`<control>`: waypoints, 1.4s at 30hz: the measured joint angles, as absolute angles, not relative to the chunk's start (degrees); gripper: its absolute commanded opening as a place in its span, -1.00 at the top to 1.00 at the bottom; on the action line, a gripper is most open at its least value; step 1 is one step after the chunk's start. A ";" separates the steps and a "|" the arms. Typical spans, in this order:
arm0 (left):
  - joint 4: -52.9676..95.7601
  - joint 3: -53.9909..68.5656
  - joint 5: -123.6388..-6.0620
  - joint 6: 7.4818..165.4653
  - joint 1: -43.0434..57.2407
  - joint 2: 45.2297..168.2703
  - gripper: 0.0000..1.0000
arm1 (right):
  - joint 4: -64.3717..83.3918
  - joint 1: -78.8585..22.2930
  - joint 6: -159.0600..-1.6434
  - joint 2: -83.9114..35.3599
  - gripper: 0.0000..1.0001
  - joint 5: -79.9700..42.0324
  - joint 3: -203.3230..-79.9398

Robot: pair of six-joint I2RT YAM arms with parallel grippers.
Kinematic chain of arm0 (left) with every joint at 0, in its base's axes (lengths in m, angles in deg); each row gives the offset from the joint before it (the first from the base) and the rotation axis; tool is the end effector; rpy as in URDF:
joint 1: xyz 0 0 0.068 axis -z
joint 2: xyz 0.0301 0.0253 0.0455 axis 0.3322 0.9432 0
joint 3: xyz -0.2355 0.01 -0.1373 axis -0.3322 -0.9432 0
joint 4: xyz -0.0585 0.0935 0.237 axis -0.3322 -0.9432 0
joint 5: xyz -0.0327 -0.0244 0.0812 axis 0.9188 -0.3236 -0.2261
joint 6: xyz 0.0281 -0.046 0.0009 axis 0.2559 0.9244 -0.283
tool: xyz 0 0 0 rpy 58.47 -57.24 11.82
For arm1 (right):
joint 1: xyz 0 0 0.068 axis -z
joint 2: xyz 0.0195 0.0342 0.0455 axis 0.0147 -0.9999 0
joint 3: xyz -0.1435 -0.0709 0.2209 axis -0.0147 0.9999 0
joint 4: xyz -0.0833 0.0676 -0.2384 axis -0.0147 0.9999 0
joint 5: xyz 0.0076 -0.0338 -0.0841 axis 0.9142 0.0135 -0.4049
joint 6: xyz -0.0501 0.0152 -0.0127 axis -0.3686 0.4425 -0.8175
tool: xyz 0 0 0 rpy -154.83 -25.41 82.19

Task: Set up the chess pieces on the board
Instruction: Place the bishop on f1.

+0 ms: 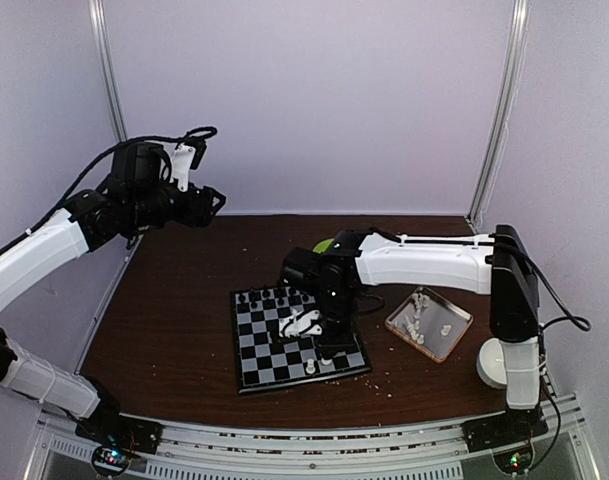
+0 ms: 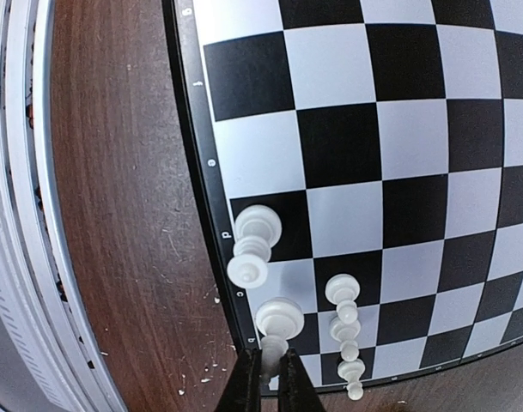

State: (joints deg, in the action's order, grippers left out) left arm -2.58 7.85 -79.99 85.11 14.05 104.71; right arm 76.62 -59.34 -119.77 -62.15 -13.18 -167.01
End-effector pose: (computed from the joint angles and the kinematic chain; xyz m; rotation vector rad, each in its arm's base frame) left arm 0.2451 -0.1569 0.3819 0.3207 1.9542 -0.3813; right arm 0.1955 0.3578 0.2178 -2.2547 2.1283 0.3825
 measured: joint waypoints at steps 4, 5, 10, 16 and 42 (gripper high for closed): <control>-2.58 7.85 -79.42 85.35 13.81 104.51 -0.29 | 76.64 -59.34 -119.70 -63.13 0.95 -13.18 -167.01; -2.55 7.85 -79.31 85.37 13.79 104.44 -0.29 | 76.64 -59.34 -119.63 -63.38 0.95 -13.16 -167.01; -2.53 7.85 -78.65 85.51 13.68 104.36 -0.29 | 76.62 -59.34 -119.48 -64.42 0.95 -13.18 -167.01; -2.55 7.85 -77.97 85.55 13.64 104.36 -0.30 | 76.59 -59.34 -119.15 -64.86 0.94 -13.18 -167.01; -2.55 7.85 -76.97 85.55 13.64 104.36 -0.29 | 76.38 -59.34 -118.67 -64.93 0.66 -13.31 -167.01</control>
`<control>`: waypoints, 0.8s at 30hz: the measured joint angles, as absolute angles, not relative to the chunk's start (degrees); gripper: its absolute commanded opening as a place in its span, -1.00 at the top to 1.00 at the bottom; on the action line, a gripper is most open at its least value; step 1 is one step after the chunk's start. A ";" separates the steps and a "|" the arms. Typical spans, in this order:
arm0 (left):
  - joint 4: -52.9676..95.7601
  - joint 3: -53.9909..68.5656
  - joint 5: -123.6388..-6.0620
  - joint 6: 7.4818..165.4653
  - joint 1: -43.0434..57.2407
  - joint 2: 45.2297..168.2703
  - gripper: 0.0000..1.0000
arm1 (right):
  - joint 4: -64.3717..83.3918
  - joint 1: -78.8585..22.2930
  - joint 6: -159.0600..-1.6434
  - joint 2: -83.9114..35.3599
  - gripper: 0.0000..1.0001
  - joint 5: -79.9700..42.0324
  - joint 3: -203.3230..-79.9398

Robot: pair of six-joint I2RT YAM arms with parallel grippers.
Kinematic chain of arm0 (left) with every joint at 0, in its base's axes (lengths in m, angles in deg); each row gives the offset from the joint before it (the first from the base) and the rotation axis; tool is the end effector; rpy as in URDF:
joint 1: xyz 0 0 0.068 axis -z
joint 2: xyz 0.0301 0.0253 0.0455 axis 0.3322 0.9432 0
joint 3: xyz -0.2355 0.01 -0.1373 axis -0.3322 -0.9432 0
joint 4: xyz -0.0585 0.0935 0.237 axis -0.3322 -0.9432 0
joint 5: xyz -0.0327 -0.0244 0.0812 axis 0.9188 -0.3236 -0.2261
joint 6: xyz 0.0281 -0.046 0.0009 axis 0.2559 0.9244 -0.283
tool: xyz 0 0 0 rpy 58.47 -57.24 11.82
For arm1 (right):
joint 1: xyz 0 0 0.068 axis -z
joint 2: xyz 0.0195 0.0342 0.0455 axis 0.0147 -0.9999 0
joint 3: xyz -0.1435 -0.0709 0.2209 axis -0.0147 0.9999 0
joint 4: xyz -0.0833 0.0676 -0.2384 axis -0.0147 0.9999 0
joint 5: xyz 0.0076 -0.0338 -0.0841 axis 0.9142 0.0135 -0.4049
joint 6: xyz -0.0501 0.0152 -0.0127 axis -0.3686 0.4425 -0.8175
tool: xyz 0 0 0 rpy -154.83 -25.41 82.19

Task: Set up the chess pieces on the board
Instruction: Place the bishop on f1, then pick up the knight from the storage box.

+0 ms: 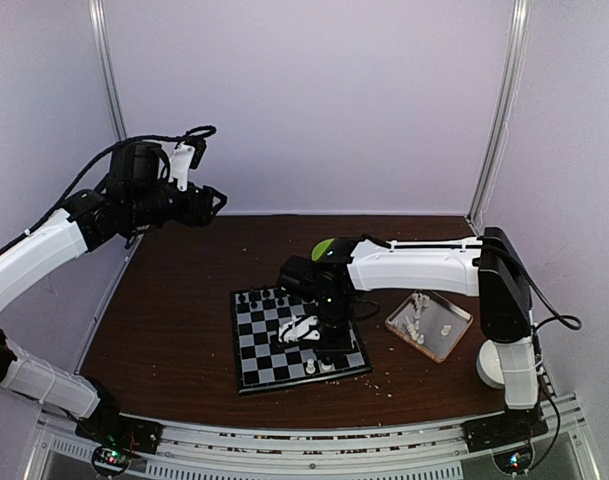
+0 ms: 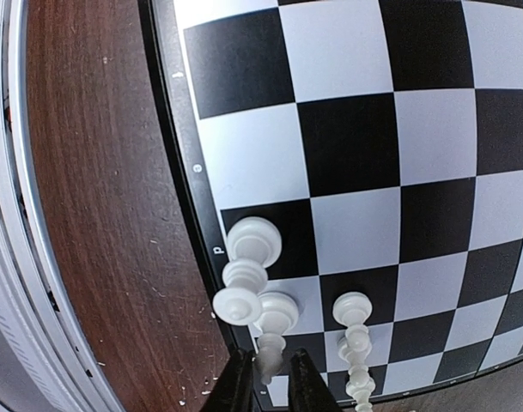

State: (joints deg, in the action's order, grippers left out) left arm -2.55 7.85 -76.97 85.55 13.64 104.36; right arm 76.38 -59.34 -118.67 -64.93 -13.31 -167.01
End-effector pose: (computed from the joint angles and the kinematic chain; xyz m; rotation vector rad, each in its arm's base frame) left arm 0.2440 -0.1559 0.3835 0.3405 1.9520 -0.4342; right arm 0.1981 0.3622 0.1988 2.2235 -2.1509 -0.3615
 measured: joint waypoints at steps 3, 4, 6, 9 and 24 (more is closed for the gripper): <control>-2.55 7.85 -76.82 85.55 13.64 104.38 -0.29 | 76.40 -59.34 -118.69 -64.93 0.61 -13.88 -167.01; -2.55 7.85 -76.73 85.55 13.64 104.40 -0.29 | 76.40 -59.34 -118.67 -64.91 0.60 -14.12 -167.01; -2.55 7.85 -76.62 85.55 13.64 104.42 -0.29 | 76.22 -59.34 -118.69 -64.49 0.57 -14.97 -166.70; -2.53 7.85 -76.29 85.55 13.64 104.51 -0.29 | 75.90 -59.32 -118.76 -62.09 0.53 -16.15 -164.67; -2.62 7.85 -74.06 85.53 13.57 106.70 -0.29 | 71.76 -45.74 -119.29 -38.70 0.47 -16.70 -143.60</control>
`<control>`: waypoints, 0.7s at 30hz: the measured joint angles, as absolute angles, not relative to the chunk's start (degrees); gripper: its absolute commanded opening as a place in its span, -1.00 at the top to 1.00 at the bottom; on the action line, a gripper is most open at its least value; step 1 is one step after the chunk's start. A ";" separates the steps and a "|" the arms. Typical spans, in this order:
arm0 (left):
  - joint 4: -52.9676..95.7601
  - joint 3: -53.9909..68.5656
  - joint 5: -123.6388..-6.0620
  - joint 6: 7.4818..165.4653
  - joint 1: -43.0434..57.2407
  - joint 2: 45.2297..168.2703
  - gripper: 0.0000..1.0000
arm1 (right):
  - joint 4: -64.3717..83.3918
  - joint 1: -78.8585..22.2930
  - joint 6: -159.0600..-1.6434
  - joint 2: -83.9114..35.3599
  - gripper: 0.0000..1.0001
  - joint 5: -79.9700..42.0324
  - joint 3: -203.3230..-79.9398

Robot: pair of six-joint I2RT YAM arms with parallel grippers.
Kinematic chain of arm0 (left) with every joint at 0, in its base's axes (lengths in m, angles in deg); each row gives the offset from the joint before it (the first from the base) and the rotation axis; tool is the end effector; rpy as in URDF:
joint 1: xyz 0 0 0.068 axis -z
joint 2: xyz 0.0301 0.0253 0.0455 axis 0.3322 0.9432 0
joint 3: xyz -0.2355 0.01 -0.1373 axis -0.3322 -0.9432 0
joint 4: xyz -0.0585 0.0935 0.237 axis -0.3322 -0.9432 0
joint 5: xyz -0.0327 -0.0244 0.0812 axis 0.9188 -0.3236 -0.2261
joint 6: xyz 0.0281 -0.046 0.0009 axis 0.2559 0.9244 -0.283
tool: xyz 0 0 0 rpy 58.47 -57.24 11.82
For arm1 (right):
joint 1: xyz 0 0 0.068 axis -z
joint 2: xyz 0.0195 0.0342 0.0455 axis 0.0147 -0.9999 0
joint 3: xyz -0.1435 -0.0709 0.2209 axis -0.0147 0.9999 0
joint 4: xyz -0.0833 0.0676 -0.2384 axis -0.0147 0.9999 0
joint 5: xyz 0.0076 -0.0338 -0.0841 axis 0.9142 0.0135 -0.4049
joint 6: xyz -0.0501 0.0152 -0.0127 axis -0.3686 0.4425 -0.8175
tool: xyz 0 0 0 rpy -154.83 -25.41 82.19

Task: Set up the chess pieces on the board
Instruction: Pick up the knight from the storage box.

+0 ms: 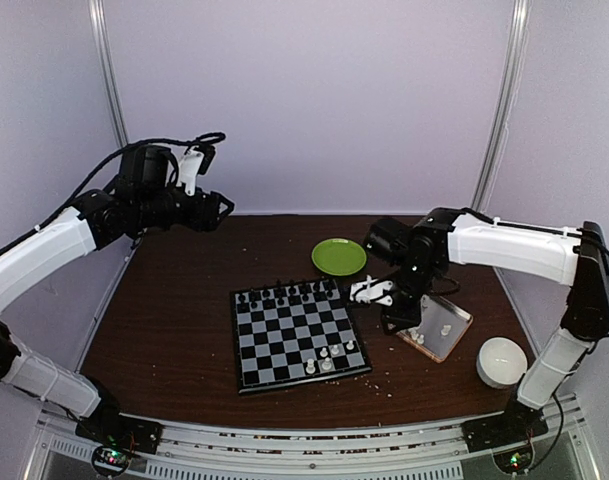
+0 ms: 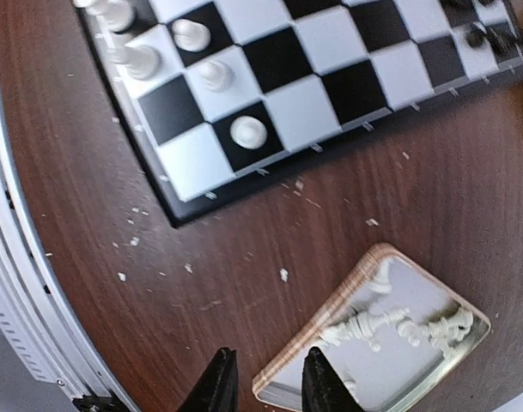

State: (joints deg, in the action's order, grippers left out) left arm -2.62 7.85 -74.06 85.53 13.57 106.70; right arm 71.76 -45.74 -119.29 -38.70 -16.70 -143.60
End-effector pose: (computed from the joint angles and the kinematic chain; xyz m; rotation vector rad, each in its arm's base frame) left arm 0.2523 -0.1630 0.3722 0.3827 1.9939 -0.4692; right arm 0.2117 0.2327 0.2504 -1.9122 2.2986 0.2875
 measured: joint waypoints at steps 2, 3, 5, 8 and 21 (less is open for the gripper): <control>-2.64 7.87 -73.76 85.53 13.57 107.02 -0.29 | 71.11 -40.98 -119.11 -37.13 0.48 -16.33 -142.25; -2.64 7.87 -73.63 85.53 13.57 107.22 -0.28 | 70.76 -38.90 -118.94 -36.43 0.48 -16.41 -141.70; -2.66 7.87 -73.25 85.53 13.57 107.57 -0.28 | 69.75 -34.03 -118.59 -34.98 0.49 -16.92 -140.21; -2.84 7.87 -72.77 85.53 13.57 107.94 -0.28 | 68.81 -28.80 -118.04 -34.09 0.48 -18.58 -137.85; -3.08 7.98 -72.12 85.53 13.57 108.23 -0.28 | 66.52 -18.97 -116.38 -34.24 0.31 -24.59 -126.79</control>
State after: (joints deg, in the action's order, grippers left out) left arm -3.08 7.98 -72.12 85.53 13.57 108.23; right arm 66.52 -18.97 -116.38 -34.24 -24.59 -126.79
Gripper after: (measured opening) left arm 0.640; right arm 0.344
